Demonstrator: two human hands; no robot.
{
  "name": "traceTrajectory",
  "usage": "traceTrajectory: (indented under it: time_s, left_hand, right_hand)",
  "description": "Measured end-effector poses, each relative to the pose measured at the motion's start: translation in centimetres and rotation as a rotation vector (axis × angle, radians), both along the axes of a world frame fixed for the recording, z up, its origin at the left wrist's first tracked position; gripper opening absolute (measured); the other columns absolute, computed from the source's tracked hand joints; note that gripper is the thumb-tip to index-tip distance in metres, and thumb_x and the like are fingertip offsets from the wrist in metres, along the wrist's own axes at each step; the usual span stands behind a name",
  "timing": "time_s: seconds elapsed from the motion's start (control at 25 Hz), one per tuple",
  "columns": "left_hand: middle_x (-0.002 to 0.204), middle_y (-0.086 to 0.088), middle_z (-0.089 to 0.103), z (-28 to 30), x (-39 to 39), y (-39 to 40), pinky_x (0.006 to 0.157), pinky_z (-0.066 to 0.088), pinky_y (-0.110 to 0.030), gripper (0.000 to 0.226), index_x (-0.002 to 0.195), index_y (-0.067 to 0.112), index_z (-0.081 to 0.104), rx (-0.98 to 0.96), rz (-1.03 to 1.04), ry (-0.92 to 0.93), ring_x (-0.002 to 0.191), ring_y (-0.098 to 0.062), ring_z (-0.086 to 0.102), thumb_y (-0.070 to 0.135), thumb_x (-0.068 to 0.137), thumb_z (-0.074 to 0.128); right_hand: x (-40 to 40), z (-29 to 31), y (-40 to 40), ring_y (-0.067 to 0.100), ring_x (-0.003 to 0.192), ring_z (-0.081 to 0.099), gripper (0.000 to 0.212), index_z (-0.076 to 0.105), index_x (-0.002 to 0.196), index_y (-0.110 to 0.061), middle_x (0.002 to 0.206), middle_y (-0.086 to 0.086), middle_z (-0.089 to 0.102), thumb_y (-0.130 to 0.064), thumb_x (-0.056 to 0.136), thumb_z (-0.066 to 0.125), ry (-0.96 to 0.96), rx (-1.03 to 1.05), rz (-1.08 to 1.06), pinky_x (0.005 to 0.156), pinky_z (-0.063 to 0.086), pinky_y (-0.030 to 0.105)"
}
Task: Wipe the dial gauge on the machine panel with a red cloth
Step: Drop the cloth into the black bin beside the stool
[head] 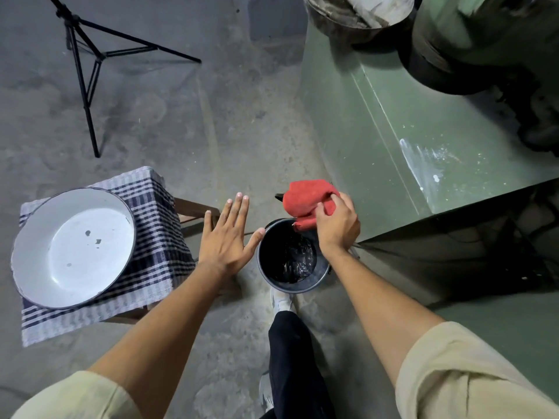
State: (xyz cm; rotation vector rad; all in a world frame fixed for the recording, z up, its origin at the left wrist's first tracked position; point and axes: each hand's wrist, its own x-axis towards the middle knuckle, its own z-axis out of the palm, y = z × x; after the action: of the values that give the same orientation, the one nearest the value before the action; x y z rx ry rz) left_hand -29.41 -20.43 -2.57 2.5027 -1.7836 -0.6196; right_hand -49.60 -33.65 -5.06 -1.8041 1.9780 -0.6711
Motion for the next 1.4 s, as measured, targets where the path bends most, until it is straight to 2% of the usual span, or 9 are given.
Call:
traceTrajectory:
  time_s: [0.04,0.12,0.28,0.44,0.64,0.72,0.88,1.08,1.4]
  left_hand:
    - [0.174,0.010,-0.012,-0.2,-0.1,-0.1,0.130,0.002,-0.056,0.086,0.167,0.026,-0.007,-0.005,0.009,0.007,0.162,-0.012,-0.006,0.075,0.098,0.010]
    - [0.174,0.010,-0.011,-0.7,-0.2,-0.2,0.130,0.001,-0.056,0.086,0.167,0.026,-0.007,-0.008,0.032,0.018,0.162,-0.012,-0.005,0.075,0.099,0.011]
    - [0.175,0.009,-0.012,-1.1,-0.4,-0.7,0.130,0.001,-0.056,0.084,0.167,0.025,-0.009,0.009,0.050,0.041,0.162,-0.012,-0.007,0.072,0.100,0.012]
    - [0.175,0.009,-0.013,-1.1,0.8,-1.1,0.130,0.000,-0.056,0.081,0.166,0.025,-0.010,-0.012,0.088,0.041,0.162,-0.012,-0.007,0.070,0.102,0.011]
    - [0.174,0.008,-0.012,-2.0,3.8,-0.2,0.130,-0.002,-0.057,0.083,0.166,0.026,-0.010,-0.004,0.061,-0.010,0.161,-0.012,-0.007,0.072,0.101,0.009]
    - [0.174,0.007,-0.012,-2.3,3.9,0.0,0.129,-0.003,-0.057,0.083,0.166,0.026,-0.010,0.006,0.050,-0.011,0.161,-0.014,-0.007,0.072,0.101,0.009]
    - [0.175,0.007,-0.010,-2.7,2.1,-0.1,0.129,0.001,-0.058,0.084,0.167,0.026,-0.008,-0.009,0.010,0.009,0.162,-0.015,-0.005,0.073,0.100,0.010]
    - [0.174,0.008,-0.014,-2.4,0.9,-0.3,0.129,0.001,-0.060,0.084,0.166,0.027,-0.012,0.004,-0.010,0.001,0.162,-0.015,-0.009,0.075,0.099,0.006]
    - [0.174,0.009,-0.013,5.6,-1.5,0.4,0.129,0.001,-0.058,0.083,0.167,0.027,-0.009,-0.125,-0.025,-0.027,0.162,-0.015,-0.007,0.073,0.100,0.012]
  right_hand:
    - [0.2,0.4,-0.6,0.035,0.091,0.074,0.018,0.081,0.095,-0.014,0.115,0.002,0.078,-0.018,0.078,0.077,-0.118,-0.079,-0.012,0.073,0.055,0.040]
    - [0.6,1.1,-0.4,0.031,0.076,0.072,0.011,0.080,0.073,-0.011,0.087,0.004,0.079,-0.001,0.071,0.074,-0.220,-0.185,0.078,0.066,0.055,0.037]
    - [2.7,1.4,6.1,0.022,0.068,0.068,0.015,0.074,0.067,-0.013,0.078,0.001,0.074,0.002,0.071,0.075,-0.287,-0.252,0.491,0.065,0.054,0.031]
    - [1.7,-2.1,11.7,0.027,0.078,0.072,0.010,0.081,0.085,-0.009,0.097,0.005,0.074,-0.004,0.081,0.073,-0.145,0.063,0.811,0.073,0.059,0.036]
    - [0.5,-5.7,9.6,0.027,0.102,0.069,0.022,0.079,0.098,-0.010,0.117,0.001,0.069,-0.002,0.090,0.060,0.005,0.466,0.653,0.093,0.051,0.036]
    - [0.3,-6.1,8.1,0.025,0.123,0.060,0.030,0.079,0.106,-0.015,0.142,0.000,0.059,-0.001,0.091,0.058,0.105,0.571,0.647,0.105,0.045,0.030]
    - [-0.6,-6.1,7.0,0.023,0.136,0.045,0.030,0.077,0.116,-0.027,0.154,-0.003,0.046,-0.013,0.094,0.062,0.364,0.475,0.685,0.112,0.044,0.039]
    - [-0.6,-4.9,7.1,0.025,0.147,0.037,0.059,0.047,0.152,-0.028,0.166,0.003,0.033,-0.027,0.096,0.064,0.378,0.271,0.706,0.118,0.040,0.045]
    - [-3.0,5.6,5.1,0.027,0.144,0.044,0.072,0.035,0.159,-0.029,0.166,0.005,0.035,-0.046,0.094,0.062,0.387,0.068,0.631,0.114,0.044,0.045]
